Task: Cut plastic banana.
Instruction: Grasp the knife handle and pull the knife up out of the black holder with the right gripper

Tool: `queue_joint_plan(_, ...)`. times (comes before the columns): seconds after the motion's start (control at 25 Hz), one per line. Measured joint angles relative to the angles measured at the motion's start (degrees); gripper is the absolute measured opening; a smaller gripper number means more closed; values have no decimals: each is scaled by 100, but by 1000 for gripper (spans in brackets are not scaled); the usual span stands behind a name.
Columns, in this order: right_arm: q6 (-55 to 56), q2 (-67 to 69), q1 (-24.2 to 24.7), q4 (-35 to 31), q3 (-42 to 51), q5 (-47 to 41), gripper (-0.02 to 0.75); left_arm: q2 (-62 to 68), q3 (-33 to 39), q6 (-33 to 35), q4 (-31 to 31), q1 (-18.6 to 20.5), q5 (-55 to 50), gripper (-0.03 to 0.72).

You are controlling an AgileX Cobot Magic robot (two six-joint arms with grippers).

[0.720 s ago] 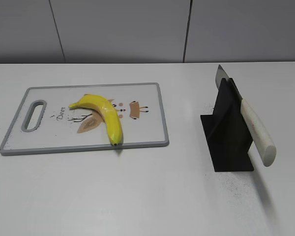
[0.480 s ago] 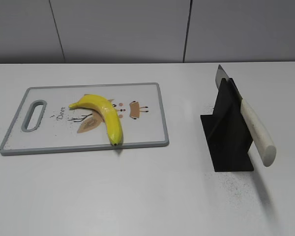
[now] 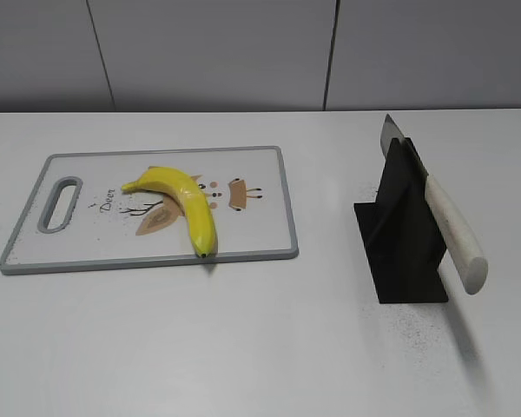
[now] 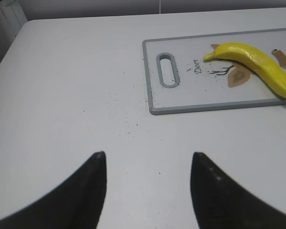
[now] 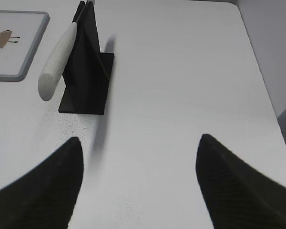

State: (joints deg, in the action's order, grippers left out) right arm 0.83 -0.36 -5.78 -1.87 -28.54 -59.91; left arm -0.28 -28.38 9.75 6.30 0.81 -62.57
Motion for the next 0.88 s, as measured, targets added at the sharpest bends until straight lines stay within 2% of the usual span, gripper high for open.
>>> queue_joint_plan(0.6, 0, 36, 0, 0, -12, 6, 585, 0, 0, 0, -44, 0, 27, 525)
queue_joint_plan(0.88, 0, 1617, 0, -18, -831, 188, 585, 235, -520, 0, -150, 0, 314, 525)
